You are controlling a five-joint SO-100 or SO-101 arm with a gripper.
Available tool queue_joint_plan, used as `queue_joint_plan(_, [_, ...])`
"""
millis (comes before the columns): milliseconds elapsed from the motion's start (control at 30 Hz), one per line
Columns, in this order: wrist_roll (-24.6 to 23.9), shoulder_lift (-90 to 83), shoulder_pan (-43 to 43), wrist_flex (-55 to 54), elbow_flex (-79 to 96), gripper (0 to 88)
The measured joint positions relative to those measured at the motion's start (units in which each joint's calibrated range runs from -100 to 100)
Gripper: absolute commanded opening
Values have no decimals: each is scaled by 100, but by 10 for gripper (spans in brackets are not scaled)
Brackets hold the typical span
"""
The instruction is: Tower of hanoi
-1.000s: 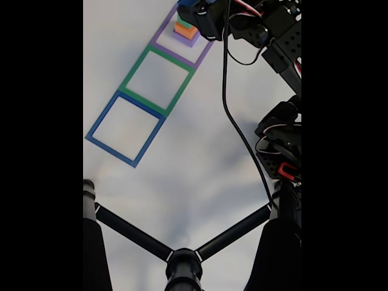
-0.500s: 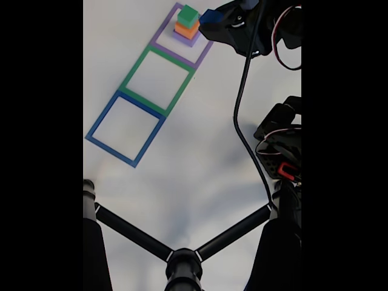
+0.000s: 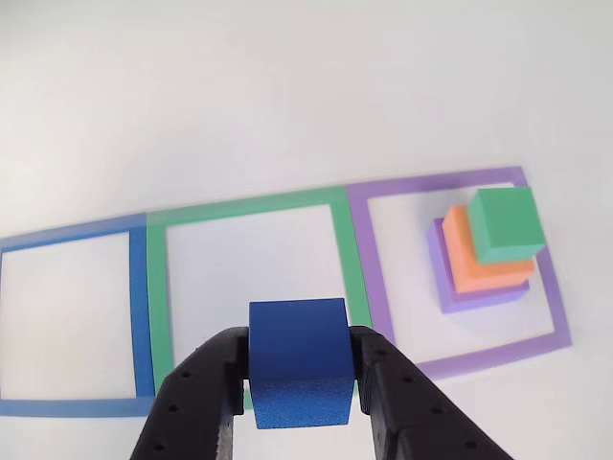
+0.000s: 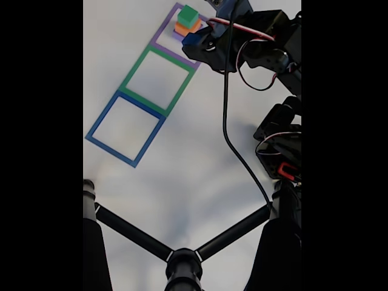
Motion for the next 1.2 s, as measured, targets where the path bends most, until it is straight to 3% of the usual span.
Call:
queue_joint_plan(300, [0,84,-262,-3403,2890,30])
queue_joint_plan(633, [0,2200,-340,-7796,4430,31])
queue_joint_plan(900, [0,4223,-350,-9964,4447,36])
queue_joint_plan(1200, [0,6213,-350,-11508,4060,38])
